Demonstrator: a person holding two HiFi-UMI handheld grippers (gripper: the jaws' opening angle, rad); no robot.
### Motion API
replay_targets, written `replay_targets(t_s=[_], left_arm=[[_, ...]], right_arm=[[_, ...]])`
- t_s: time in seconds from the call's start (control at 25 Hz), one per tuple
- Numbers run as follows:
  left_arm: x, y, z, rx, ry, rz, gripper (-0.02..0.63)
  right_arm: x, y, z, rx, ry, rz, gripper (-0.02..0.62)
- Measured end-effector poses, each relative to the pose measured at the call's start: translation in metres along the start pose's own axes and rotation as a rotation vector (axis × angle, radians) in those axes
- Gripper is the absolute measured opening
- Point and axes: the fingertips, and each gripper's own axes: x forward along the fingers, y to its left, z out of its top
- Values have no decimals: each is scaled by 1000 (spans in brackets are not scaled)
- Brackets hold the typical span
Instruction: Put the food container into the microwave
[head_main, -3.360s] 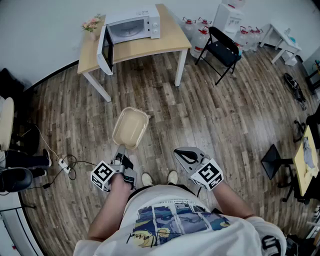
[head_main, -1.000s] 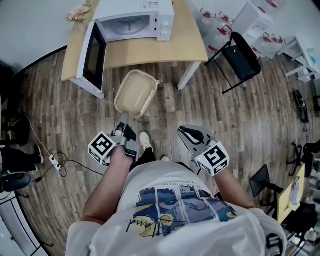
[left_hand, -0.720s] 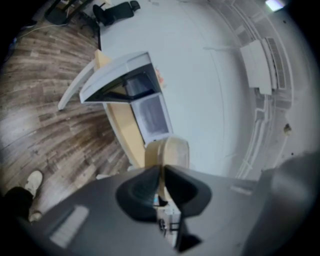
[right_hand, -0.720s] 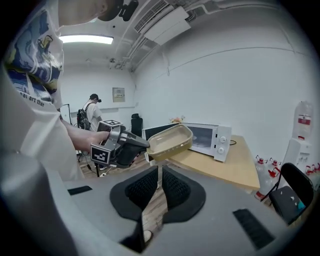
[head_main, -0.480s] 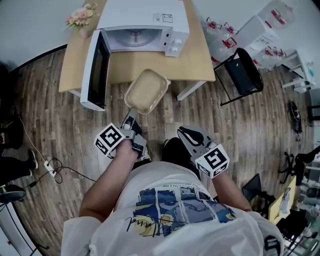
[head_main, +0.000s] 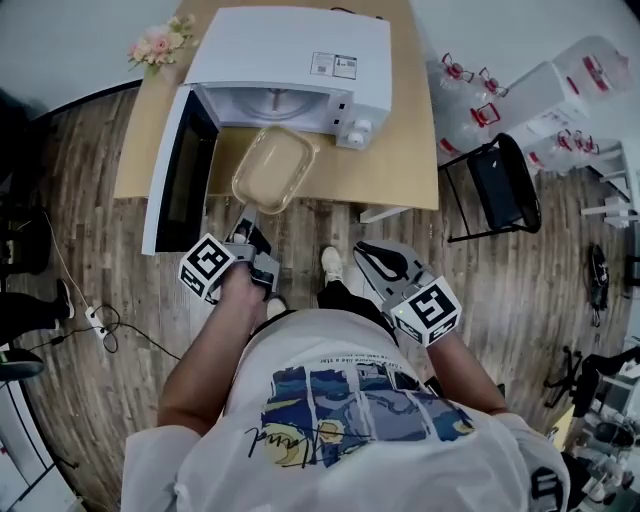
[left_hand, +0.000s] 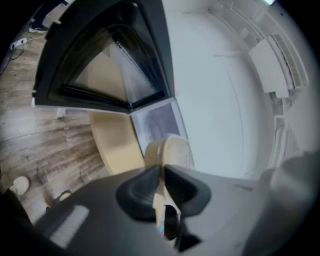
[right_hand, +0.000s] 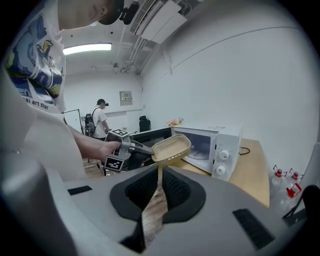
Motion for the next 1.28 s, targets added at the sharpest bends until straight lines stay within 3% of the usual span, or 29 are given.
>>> replay_targets(t_s=[0.2, 0.56, 1.28], left_arm=[[50, 1, 22, -5, -77, 42, 38], [118, 0, 47, -21, -170, 87, 38], [232, 10, 58, -81, -215, 128, 38]], right_arm=[[9, -62, 7, -13, 2, 38, 26], [9, -135, 14, 1, -6, 77, 26], [-11, -214, 7, 15, -1, 23, 26]])
